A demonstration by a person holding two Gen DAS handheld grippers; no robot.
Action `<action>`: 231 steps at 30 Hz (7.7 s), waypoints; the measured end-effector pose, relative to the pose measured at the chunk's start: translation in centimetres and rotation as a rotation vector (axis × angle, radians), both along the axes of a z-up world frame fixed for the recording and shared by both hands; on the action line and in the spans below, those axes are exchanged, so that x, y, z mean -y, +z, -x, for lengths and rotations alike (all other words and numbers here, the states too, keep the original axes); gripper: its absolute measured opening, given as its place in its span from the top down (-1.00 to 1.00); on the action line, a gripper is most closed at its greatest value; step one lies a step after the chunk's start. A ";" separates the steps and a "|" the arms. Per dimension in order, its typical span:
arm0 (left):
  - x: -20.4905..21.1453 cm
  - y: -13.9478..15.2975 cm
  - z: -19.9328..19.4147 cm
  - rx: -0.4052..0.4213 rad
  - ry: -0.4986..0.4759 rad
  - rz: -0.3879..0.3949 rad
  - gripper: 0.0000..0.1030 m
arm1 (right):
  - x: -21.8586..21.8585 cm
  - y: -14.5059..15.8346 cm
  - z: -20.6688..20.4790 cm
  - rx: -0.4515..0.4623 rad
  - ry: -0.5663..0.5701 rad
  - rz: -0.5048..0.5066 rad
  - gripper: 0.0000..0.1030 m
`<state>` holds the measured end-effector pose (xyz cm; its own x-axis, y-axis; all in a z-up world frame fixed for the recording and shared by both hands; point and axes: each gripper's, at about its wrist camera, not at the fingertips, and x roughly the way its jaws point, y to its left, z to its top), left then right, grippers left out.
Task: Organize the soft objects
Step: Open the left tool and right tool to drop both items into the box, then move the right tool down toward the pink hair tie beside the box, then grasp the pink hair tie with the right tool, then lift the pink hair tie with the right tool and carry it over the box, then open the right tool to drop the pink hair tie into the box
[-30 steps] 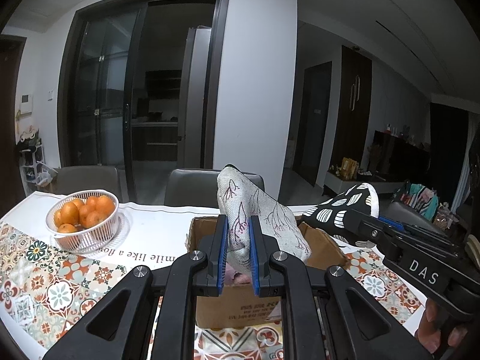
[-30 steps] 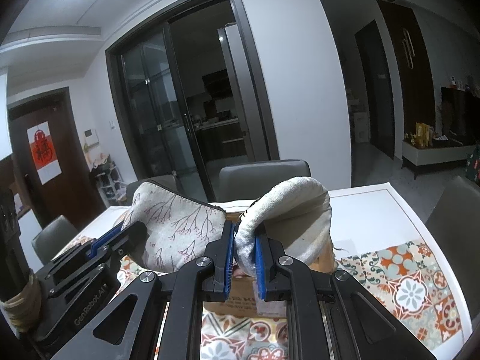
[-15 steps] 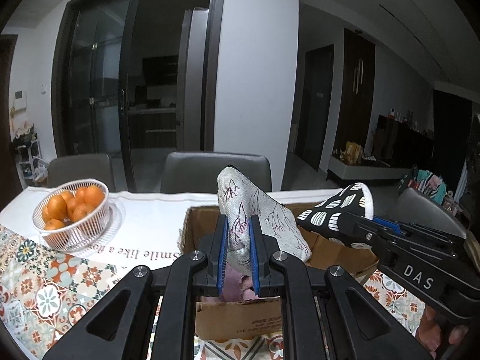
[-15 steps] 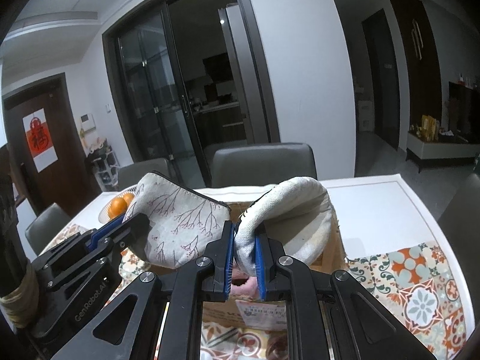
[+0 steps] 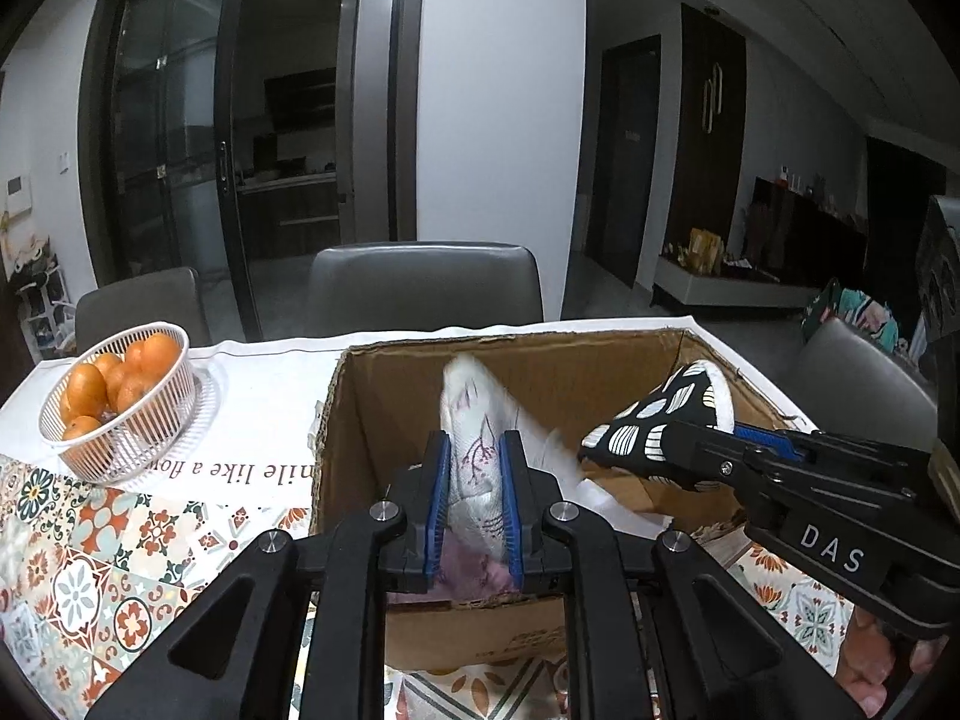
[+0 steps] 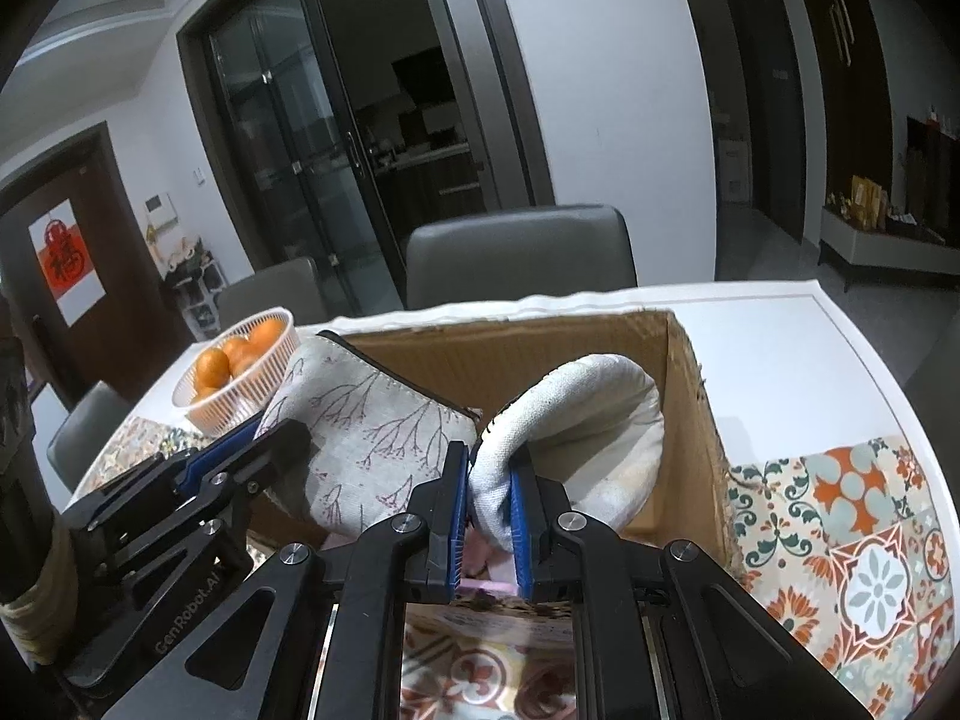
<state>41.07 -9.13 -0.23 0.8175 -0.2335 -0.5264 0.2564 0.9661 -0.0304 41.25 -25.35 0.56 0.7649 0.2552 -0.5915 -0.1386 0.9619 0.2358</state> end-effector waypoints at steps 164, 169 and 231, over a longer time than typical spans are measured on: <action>-2.9 0.4 13.7 -0.045 0.164 -0.071 -0.70 | -1.7 0.6 14.4 0.011 -0.103 0.056 0.78; -3.2 1.5 13.8 -0.015 0.165 -0.069 -0.71 | -2.0 1.8 14.7 0.044 -0.105 0.054 0.78; -3.0 2.2 2.6 0.111 0.209 -0.114 -0.83 | -2.6 3.3 1.4 0.132 -0.080 0.097 0.78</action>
